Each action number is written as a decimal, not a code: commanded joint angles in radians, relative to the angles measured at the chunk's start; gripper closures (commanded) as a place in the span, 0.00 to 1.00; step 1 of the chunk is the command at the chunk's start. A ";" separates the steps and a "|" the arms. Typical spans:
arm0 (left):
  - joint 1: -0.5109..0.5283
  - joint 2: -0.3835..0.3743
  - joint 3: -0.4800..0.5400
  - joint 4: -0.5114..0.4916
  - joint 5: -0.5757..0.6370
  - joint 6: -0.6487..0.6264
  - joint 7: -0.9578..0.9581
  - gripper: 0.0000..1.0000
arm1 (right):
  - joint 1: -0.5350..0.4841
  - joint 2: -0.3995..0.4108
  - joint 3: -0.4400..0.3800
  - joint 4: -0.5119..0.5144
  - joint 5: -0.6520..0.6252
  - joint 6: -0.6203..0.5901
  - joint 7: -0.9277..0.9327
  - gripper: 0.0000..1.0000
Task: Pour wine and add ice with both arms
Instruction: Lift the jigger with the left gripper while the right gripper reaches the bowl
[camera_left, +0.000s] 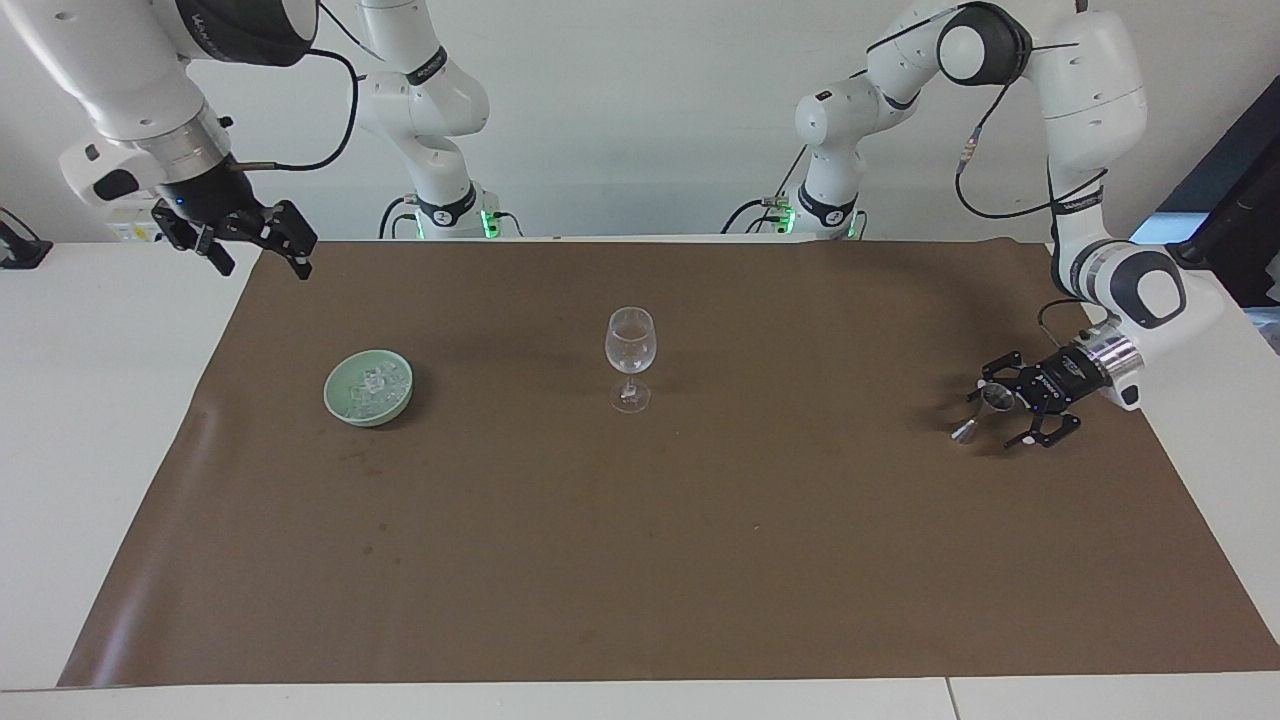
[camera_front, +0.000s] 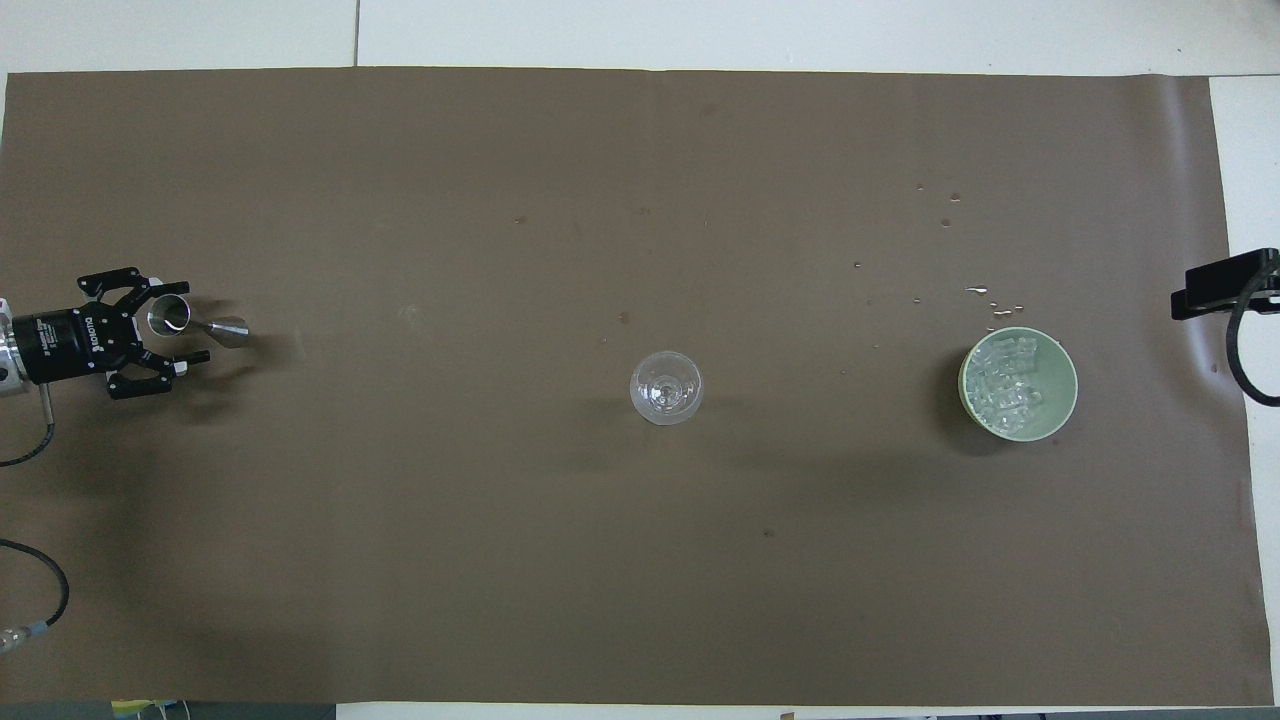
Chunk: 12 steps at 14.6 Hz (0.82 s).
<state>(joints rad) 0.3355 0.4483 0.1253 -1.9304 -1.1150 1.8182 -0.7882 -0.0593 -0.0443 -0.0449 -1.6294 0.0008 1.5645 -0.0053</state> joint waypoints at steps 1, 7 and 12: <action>-0.018 -0.046 0.005 -0.067 -0.034 0.042 0.027 0.10 | -0.011 -0.012 0.008 -0.014 0.010 -0.009 0.011 0.00; -0.013 -0.054 0.002 -0.081 -0.040 0.033 0.047 0.20 | -0.011 -0.012 0.008 -0.012 0.010 -0.009 0.008 0.00; -0.009 -0.054 0.000 -0.082 -0.049 0.030 0.053 0.48 | -0.004 -0.012 0.008 -0.012 0.010 -0.015 0.010 0.00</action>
<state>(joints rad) 0.3298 0.4248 0.1240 -1.9709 -1.1403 1.8314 -0.7566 -0.0584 -0.0443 -0.0446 -1.6297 0.0008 1.5632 -0.0053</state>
